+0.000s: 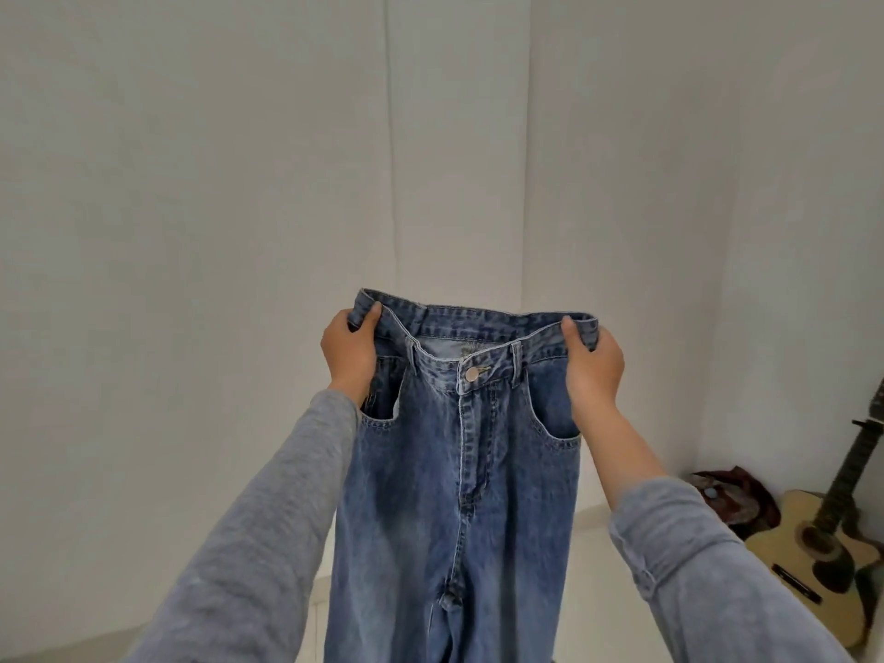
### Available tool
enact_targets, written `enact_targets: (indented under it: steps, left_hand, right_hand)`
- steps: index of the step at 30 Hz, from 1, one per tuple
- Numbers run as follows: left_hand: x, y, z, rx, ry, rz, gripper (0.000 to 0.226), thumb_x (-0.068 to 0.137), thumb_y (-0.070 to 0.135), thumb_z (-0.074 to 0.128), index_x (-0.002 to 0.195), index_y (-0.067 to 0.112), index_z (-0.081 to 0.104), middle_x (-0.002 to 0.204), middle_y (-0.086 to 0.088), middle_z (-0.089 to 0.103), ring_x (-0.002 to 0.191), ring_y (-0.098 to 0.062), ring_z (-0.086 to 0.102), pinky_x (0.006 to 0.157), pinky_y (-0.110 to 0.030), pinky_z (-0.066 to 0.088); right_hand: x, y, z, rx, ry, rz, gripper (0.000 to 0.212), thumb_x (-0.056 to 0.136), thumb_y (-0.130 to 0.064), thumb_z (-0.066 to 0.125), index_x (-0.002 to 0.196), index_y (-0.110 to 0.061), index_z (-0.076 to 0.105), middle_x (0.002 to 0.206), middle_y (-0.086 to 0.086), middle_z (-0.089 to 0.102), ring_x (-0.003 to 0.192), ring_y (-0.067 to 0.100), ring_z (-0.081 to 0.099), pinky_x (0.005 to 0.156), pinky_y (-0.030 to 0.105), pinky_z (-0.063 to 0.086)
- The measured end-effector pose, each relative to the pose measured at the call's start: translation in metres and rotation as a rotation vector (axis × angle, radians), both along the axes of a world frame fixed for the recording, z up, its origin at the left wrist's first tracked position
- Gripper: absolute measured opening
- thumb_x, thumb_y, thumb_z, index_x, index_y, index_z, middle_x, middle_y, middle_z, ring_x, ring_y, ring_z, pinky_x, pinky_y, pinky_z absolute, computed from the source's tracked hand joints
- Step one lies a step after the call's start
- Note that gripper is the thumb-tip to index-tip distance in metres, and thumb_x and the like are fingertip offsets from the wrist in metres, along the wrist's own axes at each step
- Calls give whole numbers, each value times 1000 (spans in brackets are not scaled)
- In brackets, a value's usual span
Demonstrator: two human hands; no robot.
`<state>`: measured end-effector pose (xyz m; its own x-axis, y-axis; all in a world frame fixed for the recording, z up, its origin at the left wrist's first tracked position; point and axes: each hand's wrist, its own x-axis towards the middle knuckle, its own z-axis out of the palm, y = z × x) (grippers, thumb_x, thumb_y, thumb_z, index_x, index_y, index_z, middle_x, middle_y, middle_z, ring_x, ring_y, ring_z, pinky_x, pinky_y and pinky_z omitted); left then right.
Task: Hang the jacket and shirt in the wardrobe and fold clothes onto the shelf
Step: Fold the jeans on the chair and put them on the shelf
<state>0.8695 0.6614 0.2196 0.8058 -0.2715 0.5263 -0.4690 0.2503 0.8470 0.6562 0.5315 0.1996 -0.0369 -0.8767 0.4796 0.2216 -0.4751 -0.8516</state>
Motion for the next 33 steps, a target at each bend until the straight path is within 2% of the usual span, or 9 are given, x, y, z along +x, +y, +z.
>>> enact_targets:
  steps: [5, 7, 9, 12, 17, 22, 25, 28, 33]
  left_hand:
    - [3, 21, 23, 57, -329, 43, 22, 94, 23, 56, 80, 9, 47, 66, 2, 44, 59, -10, 39, 50, -10, 33]
    - [4, 27, 29, 56, -462, -37, 10, 97, 15, 50, 107, 15, 50, 80, 3, 48, 69, -8, 45, 62, -8, 36]
    - [7, 29, 30, 118, -609, -79, 26, 98, 5, 42, 117, 21, 49, 98, -1, 46, 83, -10, 44, 77, -13, 35]
    - [6, 34, 26, 280, -685, -178, 34, 97, -4, 34, 94, 20, 58, 99, -11, 42, 82, -14, 44, 72, -7, 32]
    - [7, 45, 10, 480, -695, -315, 17, 86, 19, 31, 78, 28, 44, 91, -6, 37, 77, -19, 39, 71, -27, 30]
    - [8, 49, -1, 577, -836, -310, 30, 88, 42, 61, 76, 27, 38, 84, -1, 37, 68, -10, 38, 62, -19, 30]
    - [12, 46, 6, 486, -793, -190, 32, 86, 30, 66, 72, 25, 39, 75, 2, 43, 63, -5, 40, 61, -21, 30]
    - [15, 44, 13, 278, -538, -204, 25, 86, 17, 68, 88, 15, 44, 74, 0, 55, 62, -1, 52, 58, -20, 43]
    - [24, 35, 24, 143, -324, -45, 20, 83, 18, 71, 94, 5, 61, 90, -13, 66, 83, -27, 61, 70, -36, 49]
  right_hand:
    - [1, -3, 36, -55, -6, -99, 41, 93, -36, 54, 92, 5, 58, 85, 10, 57, 75, 18, 49, 65, 31, 36]
    - [3, -2, 45, -38, -31, -121, 39, 93, -36, 54, 91, 2, 58, 84, 7, 57, 75, 18, 50, 69, 32, 37]
    - [5, -3, 47, -14, -57, -131, 37, 93, -37, 54, 91, 0, 59, 84, 6, 57, 74, 18, 50, 70, 32, 37]
    - [3, -6, 44, 25, -63, -151, 33, 94, -37, 53, 87, -5, 57, 84, 6, 57, 75, 20, 49, 70, 32, 37]
    - [1, -8, 39, 56, -51, -172, 30, 94, -36, 53, 80, -9, 51, 83, 7, 54, 73, 22, 46, 71, 34, 37]
    - [-8, -13, 36, 96, -51, -184, 32, 93, -38, 54, 72, -14, 47, 80, 3, 53, 75, 22, 47, 74, 36, 38]
    - [-13, -14, 36, 83, -35, -162, 33, 92, -38, 55, 65, -22, 44, 74, -3, 51, 75, 20, 48, 73, 34, 38]
    - [-16, -11, 42, 42, -29, -120, 33, 92, -38, 56, 66, -21, 46, 69, -6, 49, 65, 14, 45, 69, 31, 36]
    - [-17, -5, 52, -79, 11, -46, 30, 92, -36, 57, 82, -8, 57, 73, 1, 54, 66, 15, 45, 60, 30, 35]
